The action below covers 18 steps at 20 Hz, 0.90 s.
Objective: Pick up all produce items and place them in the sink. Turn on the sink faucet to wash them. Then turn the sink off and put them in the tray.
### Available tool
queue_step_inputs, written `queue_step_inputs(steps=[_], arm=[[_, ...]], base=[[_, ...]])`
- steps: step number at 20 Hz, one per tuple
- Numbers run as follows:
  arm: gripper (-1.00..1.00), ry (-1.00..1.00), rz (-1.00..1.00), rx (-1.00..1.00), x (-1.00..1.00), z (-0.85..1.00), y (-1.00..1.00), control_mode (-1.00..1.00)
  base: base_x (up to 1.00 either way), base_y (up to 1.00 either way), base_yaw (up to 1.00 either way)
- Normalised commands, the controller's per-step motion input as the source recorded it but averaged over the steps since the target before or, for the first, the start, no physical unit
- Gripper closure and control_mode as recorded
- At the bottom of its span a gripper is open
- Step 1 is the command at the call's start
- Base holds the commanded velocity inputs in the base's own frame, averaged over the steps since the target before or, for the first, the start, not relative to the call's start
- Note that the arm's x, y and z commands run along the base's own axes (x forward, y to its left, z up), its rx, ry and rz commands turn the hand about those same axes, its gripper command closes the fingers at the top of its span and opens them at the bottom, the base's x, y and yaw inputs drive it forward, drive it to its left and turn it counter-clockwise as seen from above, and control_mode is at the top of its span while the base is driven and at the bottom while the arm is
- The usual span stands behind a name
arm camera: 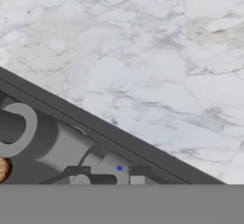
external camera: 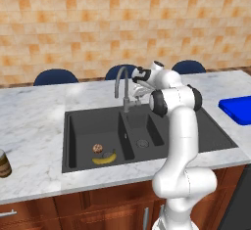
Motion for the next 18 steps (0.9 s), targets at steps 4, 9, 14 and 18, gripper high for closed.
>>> queue_step_inputs(steps=[4, 9, 14, 18], arm=[[1.00, -0.07, 0.00, 0.02, 0.00, -0.08, -0.12, -1.00], [1.00, -0.05, 0.00, 0.07, 0.00, -0.13, -0.31, -1.00], [1.00, -0.01, -0.01, 0.07, 0.00, -0.18, -0.53, -1.00], [1.00, 0.06, -0.06, 0.01, 0.02, -0.13, -0.53, -1.00]], base=[[0.00, 0.00, 0.00], [0.00, 0.00, 0.00], [0.00, 0.00, 0.00], [0.00, 0.00, 0.00]])
